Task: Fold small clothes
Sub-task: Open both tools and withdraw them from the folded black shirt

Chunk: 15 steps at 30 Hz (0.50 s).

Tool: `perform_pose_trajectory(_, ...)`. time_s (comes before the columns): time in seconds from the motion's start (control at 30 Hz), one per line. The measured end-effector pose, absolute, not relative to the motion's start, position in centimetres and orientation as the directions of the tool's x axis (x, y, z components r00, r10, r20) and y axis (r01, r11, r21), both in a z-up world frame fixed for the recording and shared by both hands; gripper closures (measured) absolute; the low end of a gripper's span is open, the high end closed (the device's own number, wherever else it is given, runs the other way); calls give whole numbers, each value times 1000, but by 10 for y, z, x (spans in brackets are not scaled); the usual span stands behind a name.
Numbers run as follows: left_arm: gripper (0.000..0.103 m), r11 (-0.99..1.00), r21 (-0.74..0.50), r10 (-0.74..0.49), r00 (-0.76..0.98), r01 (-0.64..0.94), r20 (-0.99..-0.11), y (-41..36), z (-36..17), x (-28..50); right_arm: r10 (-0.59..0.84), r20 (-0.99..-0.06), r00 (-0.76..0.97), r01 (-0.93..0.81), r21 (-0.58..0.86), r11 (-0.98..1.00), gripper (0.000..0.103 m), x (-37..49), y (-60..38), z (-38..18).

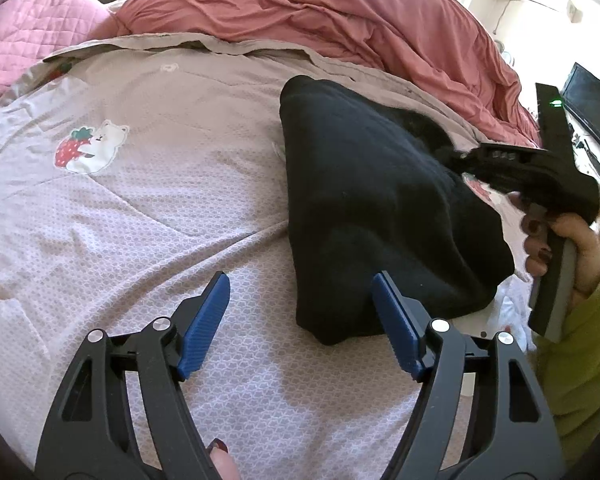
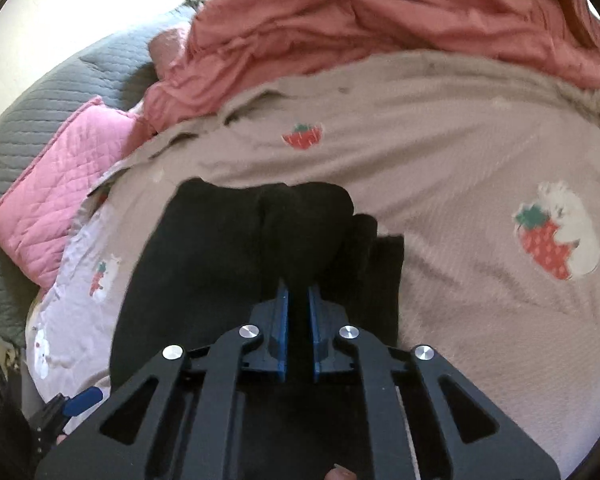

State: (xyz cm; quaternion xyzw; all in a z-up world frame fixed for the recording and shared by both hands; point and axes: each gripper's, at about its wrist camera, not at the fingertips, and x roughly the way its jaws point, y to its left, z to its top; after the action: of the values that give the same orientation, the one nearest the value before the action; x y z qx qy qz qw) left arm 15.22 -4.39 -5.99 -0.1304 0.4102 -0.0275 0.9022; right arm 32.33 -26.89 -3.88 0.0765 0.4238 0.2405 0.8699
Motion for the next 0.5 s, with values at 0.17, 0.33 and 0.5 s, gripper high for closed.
perform_pose_trajectory(0.17, 37, 963, -263, -160, 668, -56, -727, -43, -58, 150, 459, -656, 599, -382, 270, 884, 96, 311, -277, -18)
perform_pose_trajectory(0.33, 36, 963, -266, -165, 668, -52, -725, -43, -56, 147, 381, -722, 578, -328, 222, 918, 96, 323, -280, -49)
perform_pose_trajectory(0.5, 36, 963, -264, -160, 667, -57, -728, -43, -56, 146, 378, -727, 574, -319, 226, 920, 93, 321, -277, -58)
